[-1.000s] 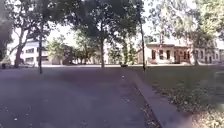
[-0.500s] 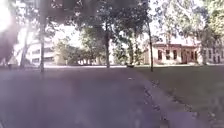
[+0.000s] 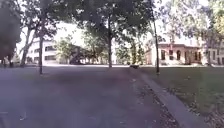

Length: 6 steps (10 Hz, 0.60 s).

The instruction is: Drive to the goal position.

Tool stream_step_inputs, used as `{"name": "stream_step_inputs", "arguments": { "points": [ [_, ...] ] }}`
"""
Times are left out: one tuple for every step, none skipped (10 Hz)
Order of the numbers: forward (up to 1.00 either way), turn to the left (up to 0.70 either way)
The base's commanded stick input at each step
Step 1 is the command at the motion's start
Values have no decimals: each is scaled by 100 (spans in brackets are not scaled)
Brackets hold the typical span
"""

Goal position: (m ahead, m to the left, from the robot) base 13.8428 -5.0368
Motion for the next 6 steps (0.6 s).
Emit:
{"name": "stream_step_inputs", "arguments": {
  "points": [
    [70, 0],
    [70, 0],
    [70, 0],
    [70, 0],
    [70, 0],
    [70, 0]
  ]
}}
